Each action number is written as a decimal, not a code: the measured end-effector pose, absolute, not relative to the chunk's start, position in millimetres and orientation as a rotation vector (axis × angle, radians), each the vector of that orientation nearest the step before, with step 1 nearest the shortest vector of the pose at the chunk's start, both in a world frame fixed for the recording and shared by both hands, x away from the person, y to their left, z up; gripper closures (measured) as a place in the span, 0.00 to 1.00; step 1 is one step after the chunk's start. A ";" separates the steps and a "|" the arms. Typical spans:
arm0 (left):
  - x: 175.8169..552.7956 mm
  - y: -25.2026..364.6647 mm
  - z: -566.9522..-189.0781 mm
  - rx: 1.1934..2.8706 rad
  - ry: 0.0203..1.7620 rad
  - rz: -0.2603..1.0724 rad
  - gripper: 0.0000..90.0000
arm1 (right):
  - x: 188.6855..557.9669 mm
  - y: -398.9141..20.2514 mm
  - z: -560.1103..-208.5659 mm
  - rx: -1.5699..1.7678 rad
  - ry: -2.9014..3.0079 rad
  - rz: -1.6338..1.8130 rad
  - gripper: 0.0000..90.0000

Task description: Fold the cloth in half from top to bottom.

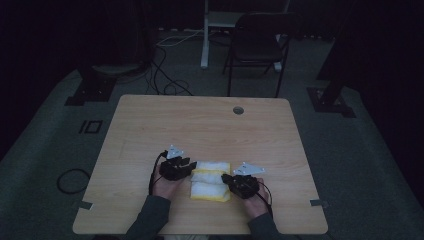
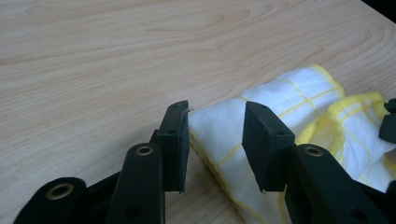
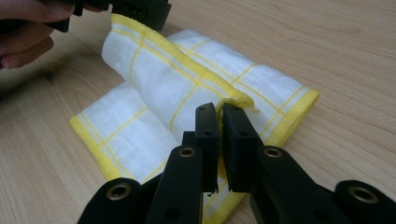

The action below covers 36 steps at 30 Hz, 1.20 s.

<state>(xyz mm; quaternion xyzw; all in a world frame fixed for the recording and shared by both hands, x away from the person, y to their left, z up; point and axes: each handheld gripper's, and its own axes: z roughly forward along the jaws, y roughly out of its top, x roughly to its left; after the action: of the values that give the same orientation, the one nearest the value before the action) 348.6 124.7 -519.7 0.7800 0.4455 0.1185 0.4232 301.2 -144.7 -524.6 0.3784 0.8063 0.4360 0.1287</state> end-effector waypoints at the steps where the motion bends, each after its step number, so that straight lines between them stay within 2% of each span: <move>1: 348.4 124.2 -520.6 1.956 1.115 0.296 0.69 | 301.1 -144.9 -524.5 1.100 2.345 1.269 0.95; 11: 342.4 120.7 -522.8 1.974 1.099 0.293 0.68 | 299.6 -148.8 -522.8 1.088 2.352 1.283 0.92; 13: 340.6 120.1 -523.2 1.979 1.095 0.291 0.68 | 299.3 -151.3 -521.9 1.084 2.359 1.284 0.89; 15: 338.1 119.7 -523.9 1.985 1.088 0.289 0.68 | 298.6 -154.1 -520.5 1.085 2.350 1.303 0.80; 21: 330.7 119.8 -527.9 2.004 1.074 0.285 0.67 | 297.2 -166.3 -512.6 1.092 2.295 1.358 0.71; 36: 301.0 128.0 -534.4 2.012 1.047 0.280 0.66 | 303.6 -185.6 -513.6 1.171 2.224 1.342 0.68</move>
<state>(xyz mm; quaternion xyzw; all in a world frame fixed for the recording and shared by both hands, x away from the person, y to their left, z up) 301.0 128.0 -534.4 0.8010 0.4167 0.1114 0.4152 303.6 -185.6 -513.6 0.4067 0.7722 0.4659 0.1456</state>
